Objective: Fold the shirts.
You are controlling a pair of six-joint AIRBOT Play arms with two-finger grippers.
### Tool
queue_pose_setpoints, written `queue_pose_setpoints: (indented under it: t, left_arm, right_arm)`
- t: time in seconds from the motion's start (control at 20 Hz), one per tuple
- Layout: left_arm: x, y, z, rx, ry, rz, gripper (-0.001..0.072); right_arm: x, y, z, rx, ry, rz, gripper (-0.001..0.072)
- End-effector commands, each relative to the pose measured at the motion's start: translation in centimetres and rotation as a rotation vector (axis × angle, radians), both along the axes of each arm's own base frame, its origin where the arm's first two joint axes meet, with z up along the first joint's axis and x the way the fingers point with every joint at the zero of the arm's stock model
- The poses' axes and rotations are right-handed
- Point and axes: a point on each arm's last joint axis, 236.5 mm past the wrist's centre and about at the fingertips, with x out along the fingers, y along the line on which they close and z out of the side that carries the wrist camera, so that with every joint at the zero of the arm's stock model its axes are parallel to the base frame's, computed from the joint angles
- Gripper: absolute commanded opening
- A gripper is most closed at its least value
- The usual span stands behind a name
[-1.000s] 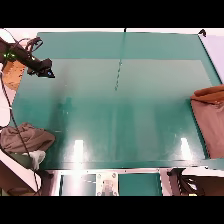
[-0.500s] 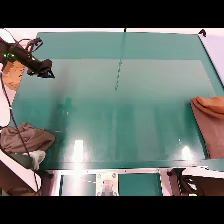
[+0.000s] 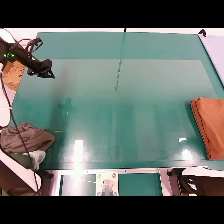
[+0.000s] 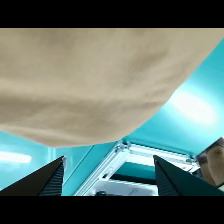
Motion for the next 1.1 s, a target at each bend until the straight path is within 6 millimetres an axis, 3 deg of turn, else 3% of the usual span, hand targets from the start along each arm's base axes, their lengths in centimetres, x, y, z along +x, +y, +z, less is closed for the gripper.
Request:
queue_pose_setpoints:
  t: [0.0,0.05,0.1,0.15,0.25,0.35,0.45,0.55,0.7,0.8,0.9,1.05]
  left_arm:
    - [0.3,-0.8,0.5,-0.037,-0.018,-0.002,0.0026]
    - [0.3,-1.1,1.1,-0.052,-0.028,-0.004,0.0026]
    - [0.3,-1.3,1.9,-0.059,-0.046,-0.004,0.0026]
    - [0.4,-1.3,3.0,-0.057,-0.075,-0.002,0.0025]
    - [-0.1,-1.4,5.1,-0.05,-0.114,-0.004,0.0025]
    - [-1.9,-1.9,6.1,-0.04,-0.112,-0.011,0.0025]
    - [-4.9,-2.2,5.8,-0.007,-0.07,-0.022,0.0025]
    - [-9.1,-3.0,4.9,0.021,-0.01,-0.041,0.0025]
    - [-16.1,-4.9,3.2,0.022,0.022,-0.052,0.0025]
    - [-20.0,-5.6,1.8,0.023,0.024,-0.048,0.0025]
    - [-22.3,-5.5,1.0,0.029,0.023,-0.04,0.0026]
    - [-23.2,-5.2,0.7,0.046,0.032,-0.044,0.0027]
  right_arm:
    - [1.4,-0.8,0.1,-0.038,-0.01,0.032,0.0604]
    - [3.0,-1.1,0.9,-0.063,-0.05,0.052,0.0495]
    - [5.1,-1.1,1.9,-0.081,-0.107,0.08,0.0135]
    - [7.4,-1.0,2.9,-0.103,-0.167,0.109,0.0027]
    - [12.7,0.9,4.3,-0.121,-0.322,0.186,0.0017]
    - [17.9,5.3,5.3,-0.08,-0.482,0.289,0.0017]
    - [20.5,10.8,5.6,-0.041,-0.583,0.44,0.0016]
    - [20.4,17.0,4.6,-0.006,-0.635,0.574,0.0016]
    - [16.4,26.2,1.2,0.072,-0.67,0.739,0.0017]
    - [14.1,30.6,-0.5,0.13,-0.699,0.811,0.0017]
    - [13.5,33.2,-0.8,0.16,-0.747,0.851,0.0018]
    - [11.8,35.8,-1.0,0.236,-0.713,0.902,0.0018]
